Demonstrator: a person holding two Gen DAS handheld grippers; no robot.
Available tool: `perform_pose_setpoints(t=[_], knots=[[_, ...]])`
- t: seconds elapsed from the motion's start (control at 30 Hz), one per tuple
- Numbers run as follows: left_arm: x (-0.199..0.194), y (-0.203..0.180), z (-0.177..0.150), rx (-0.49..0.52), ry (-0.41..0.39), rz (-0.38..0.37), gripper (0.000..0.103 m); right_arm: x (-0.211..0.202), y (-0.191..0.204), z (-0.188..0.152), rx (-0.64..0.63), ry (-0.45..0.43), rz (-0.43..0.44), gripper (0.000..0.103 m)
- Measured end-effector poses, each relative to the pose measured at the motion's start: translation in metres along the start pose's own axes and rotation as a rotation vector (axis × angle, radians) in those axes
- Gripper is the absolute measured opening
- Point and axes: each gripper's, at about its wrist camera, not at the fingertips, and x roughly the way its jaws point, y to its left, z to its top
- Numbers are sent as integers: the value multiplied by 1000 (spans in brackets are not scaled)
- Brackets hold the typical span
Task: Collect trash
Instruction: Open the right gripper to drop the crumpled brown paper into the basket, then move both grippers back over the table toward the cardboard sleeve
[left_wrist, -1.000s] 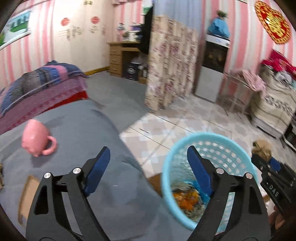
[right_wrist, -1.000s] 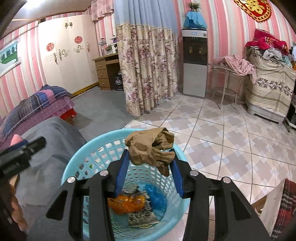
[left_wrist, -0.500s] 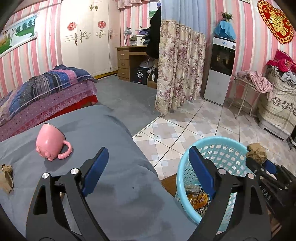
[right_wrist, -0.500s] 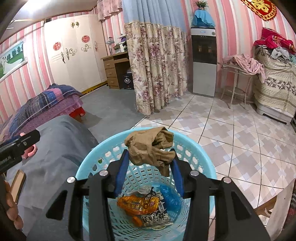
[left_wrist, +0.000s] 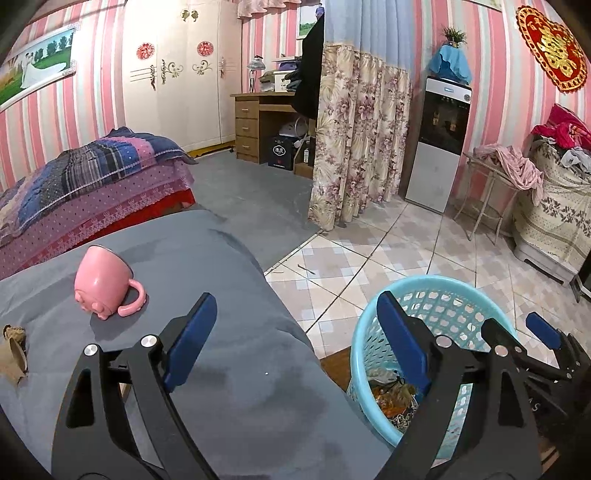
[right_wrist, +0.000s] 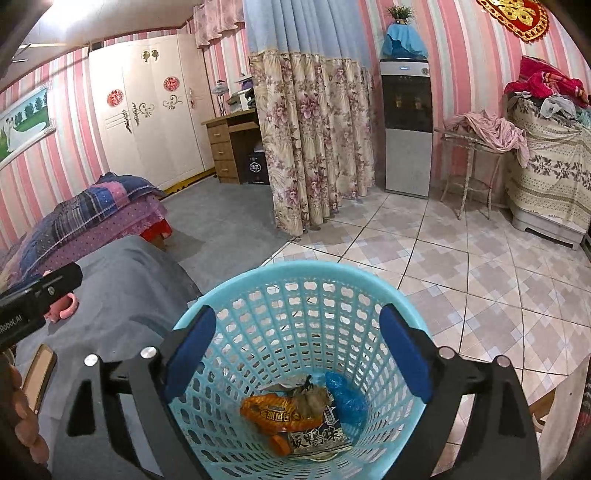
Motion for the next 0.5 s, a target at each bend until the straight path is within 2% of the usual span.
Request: perform_pose_setpoints(t=[0.3, 0.5], knots=[[-8, 15, 0, -15, -2, 23, 88, -13, 20, 6, -13, -28, 16, 88], [-30, 39, 2, 12, -33, 93, 90, -27, 41, 13, -35, -67, 52, 89]])
